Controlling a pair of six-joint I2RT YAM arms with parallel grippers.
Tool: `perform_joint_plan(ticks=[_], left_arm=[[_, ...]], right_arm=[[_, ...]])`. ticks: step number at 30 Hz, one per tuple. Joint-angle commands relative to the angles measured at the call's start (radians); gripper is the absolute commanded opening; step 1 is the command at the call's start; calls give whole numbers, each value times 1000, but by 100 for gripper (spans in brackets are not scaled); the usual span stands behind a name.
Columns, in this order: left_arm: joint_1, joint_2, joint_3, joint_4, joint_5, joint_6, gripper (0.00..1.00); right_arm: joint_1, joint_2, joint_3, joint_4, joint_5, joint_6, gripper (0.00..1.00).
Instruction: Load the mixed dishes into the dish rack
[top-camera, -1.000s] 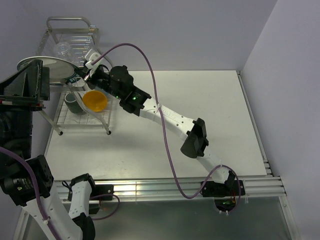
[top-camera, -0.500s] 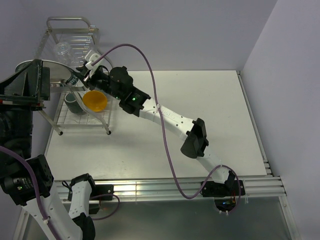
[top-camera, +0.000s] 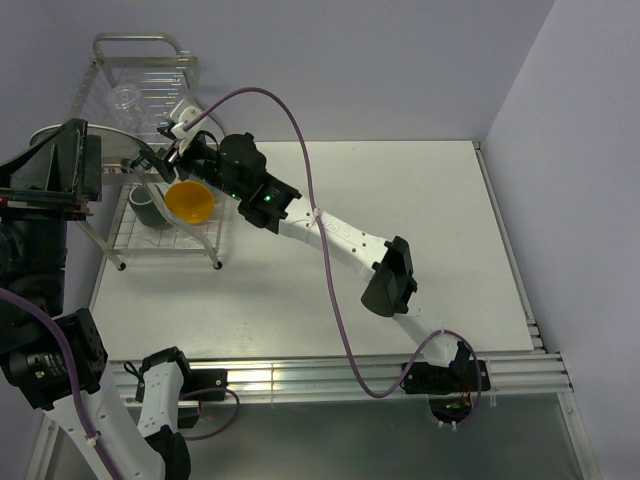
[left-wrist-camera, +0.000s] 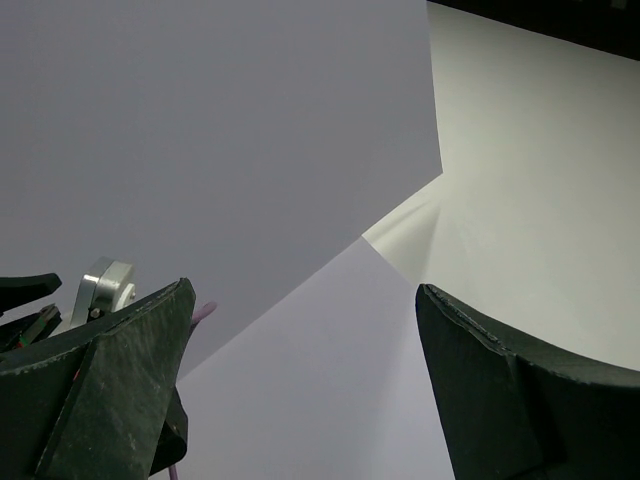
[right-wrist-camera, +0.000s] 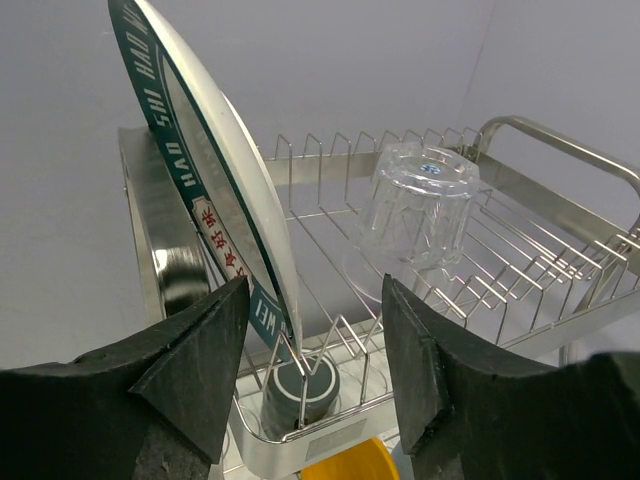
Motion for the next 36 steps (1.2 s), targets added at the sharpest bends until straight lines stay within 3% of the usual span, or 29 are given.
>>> perform_joint_plan(ticks=[1, 8, 14, 18, 21, 24, 25, 27, 28, 31, 34, 36], left_arm=[[-2, -9, -12, -3, 21, -1, 99], [-1, 108, 124, -211, 159, 192, 99], [-2, 197, 120, -267, 286, 268, 99], [-7, 261, 172, -327, 297, 352, 99], [-77, 309, 201, -334, 244, 375, 99], [-328, 373, 239, -350, 52, 415, 99], [-487, 417, 264, -356, -1, 427, 99], [-632, 464, 291, -356, -141, 462, 99], [-759, 506, 322, -357, -189, 479, 99], [-901, 574, 376, -363, -309, 538, 99], [-990, 605, 402, -380, -381, 599, 99], [-1082, 603, 387, -394, -510, 660, 99]], right_arm=[[0, -48, 15, 46, 15, 3, 63], [-4, -112, -4, -4, 36, -16, 69], [-58, -253, -132, -70, 37, 53, 71], [-105, -364, -291, -138, 70, 110, 72], [-162, -477, -458, -156, 84, 177, 73], [-236, -589, -630, -152, 80, 265, 73], [-253, -612, -662, -155, 75, 276, 73], [-286, -666, -739, -181, 84, 274, 73], [-291, -701, -762, -216, 89, 265, 73], [-302, -759, -862, -250, 148, 253, 75], [-320, -864, -1006, -258, 138, 331, 76], [-326, -946, -1133, -249, 122, 394, 78]])
